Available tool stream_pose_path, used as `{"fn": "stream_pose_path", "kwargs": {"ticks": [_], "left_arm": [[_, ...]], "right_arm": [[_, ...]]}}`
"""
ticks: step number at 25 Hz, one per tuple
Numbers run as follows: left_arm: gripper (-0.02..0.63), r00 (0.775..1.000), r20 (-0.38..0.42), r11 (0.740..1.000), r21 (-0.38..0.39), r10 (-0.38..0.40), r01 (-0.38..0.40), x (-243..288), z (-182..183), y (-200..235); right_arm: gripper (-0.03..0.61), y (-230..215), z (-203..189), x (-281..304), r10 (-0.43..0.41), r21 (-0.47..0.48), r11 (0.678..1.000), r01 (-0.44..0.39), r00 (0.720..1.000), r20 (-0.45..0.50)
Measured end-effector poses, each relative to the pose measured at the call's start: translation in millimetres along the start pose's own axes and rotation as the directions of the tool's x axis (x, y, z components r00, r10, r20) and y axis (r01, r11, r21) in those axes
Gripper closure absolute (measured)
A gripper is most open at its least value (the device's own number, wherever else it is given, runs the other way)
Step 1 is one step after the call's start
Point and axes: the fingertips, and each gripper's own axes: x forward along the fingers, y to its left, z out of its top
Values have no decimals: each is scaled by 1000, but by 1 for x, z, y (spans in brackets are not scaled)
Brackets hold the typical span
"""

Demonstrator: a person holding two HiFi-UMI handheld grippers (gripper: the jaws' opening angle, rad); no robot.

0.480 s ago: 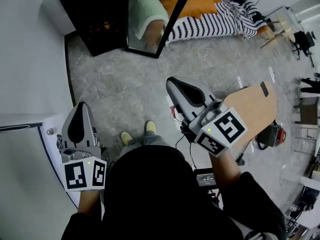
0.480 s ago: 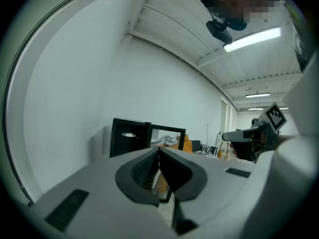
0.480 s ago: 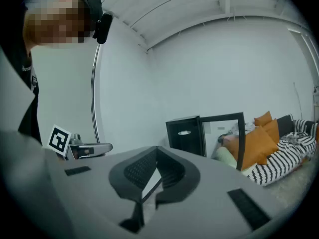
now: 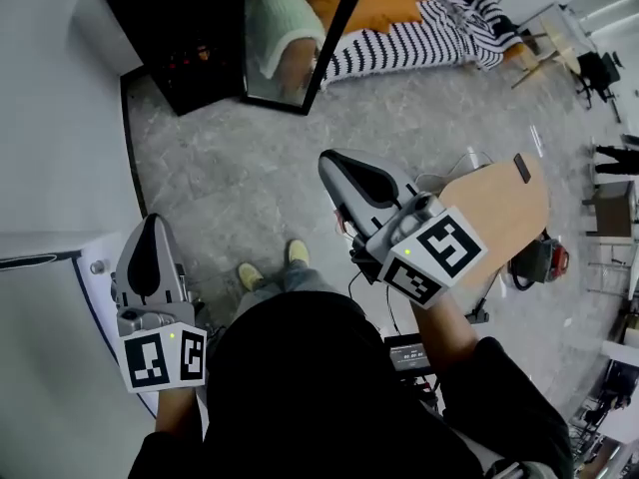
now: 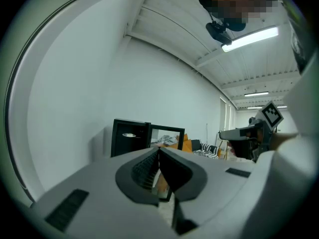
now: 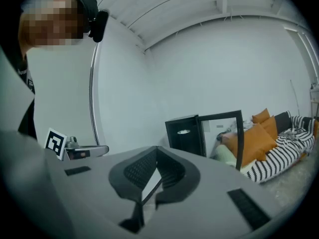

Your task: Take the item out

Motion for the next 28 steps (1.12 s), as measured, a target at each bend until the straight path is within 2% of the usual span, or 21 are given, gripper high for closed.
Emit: {"fn": "stream_pose_path", "kwargs": {"ticks": [6,17,23,28], "left_arm": [[603,1000,0,1000,5,-6,6,-8,-3,4],[603,999,31,1000,6,-10,9,-35,-6,27],[603,999,45,1000,-5,1,-1,-45,-5,56],[603,999,50,1000,6,2,-2,-43,-7,64]], "right_arm": [[574,13,-2,2,21,20,1000,-21,1000,4],[574,55,-13,16,40,-31,999,-41,999,-33],[572,80,-18,39,52,-44,998,-54,997,-49],[574,85,-21,49,63,-52,996,-65,997,-50]]}}
